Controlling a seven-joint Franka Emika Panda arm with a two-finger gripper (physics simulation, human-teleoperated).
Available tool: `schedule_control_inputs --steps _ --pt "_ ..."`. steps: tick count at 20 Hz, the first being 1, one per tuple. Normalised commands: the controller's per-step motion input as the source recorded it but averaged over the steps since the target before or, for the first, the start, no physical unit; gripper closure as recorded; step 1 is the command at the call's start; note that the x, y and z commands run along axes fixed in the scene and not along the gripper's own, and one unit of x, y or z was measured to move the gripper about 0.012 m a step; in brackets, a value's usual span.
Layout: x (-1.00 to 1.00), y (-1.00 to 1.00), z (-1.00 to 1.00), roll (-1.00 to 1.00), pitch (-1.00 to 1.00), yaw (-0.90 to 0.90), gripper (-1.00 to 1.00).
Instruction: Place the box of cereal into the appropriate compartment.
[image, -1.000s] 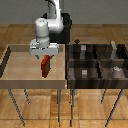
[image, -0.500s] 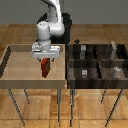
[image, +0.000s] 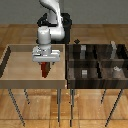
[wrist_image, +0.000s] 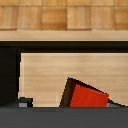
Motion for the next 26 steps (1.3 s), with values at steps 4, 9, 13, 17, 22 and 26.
schedule_control_inputs --steps 4,9,13,17,22,26 --pt "0.00 0.00 0.00 0.00 0.00 0.00 1.00" --pt "0.00 0.00 0.00 0.00 0.00 0.00 1.00" --pt "0.00 0.00 0.25 0.00 0.00 0.00 1.00" --pt "0.00 0.00 1.00 0.00 0.00 0.00 1.00" --pt "0.00 0.00 1.00 0.00 0.00 0.00 1.00" --pt "0.00 0.00 1.00 0.00 0.00 0.00 1.00"
